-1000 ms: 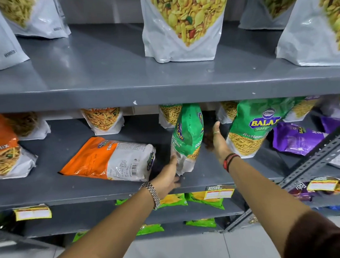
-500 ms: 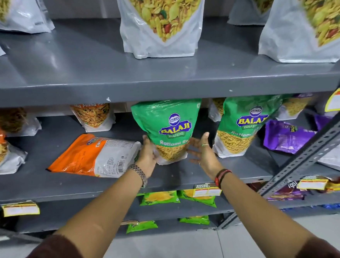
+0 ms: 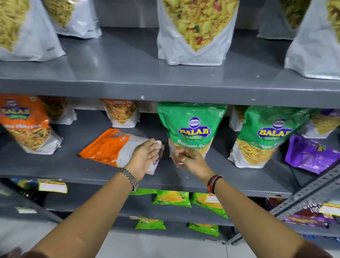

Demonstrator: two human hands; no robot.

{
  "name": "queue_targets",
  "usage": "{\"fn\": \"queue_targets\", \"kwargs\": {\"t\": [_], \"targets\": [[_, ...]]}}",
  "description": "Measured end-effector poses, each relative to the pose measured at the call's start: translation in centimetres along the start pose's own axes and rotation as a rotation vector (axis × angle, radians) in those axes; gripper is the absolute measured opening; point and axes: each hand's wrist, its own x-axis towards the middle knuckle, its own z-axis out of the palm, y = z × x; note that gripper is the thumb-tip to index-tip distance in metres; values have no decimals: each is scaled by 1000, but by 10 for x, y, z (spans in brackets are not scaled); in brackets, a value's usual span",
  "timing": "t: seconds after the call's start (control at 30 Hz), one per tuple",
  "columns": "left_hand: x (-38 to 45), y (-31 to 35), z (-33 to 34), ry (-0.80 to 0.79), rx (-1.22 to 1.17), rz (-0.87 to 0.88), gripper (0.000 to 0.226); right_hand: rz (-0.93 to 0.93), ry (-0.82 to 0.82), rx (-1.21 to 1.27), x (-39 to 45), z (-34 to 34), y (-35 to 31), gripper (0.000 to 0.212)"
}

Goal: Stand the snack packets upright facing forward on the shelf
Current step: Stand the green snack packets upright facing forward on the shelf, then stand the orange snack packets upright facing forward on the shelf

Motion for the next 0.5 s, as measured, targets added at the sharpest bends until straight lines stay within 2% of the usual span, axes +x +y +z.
{"fn": "queue_targets", "kwargs": {"t": [0.13, 0.27, 0.37, 0.43, 0.5], "targets": [[-6, 13, -52, 140, -97, 37, 41, -236, -60, -193, 33, 50, -32, 35], [-5, 14, -102, 328, -180, 66, 18, -261, -27, -355, 71, 86, -49, 25], [1, 16, -130, 414, -203, 40, 22, -196, -66, -670, 108, 107, -57, 31], [9, 18, -145, 348, -203, -43, 15, -68, -99, -807, 133, 122, -62, 41], [20, 16, -153, 255, -182, -130, 17, 63, -133, -906, 152, 132, -62, 54]]}}
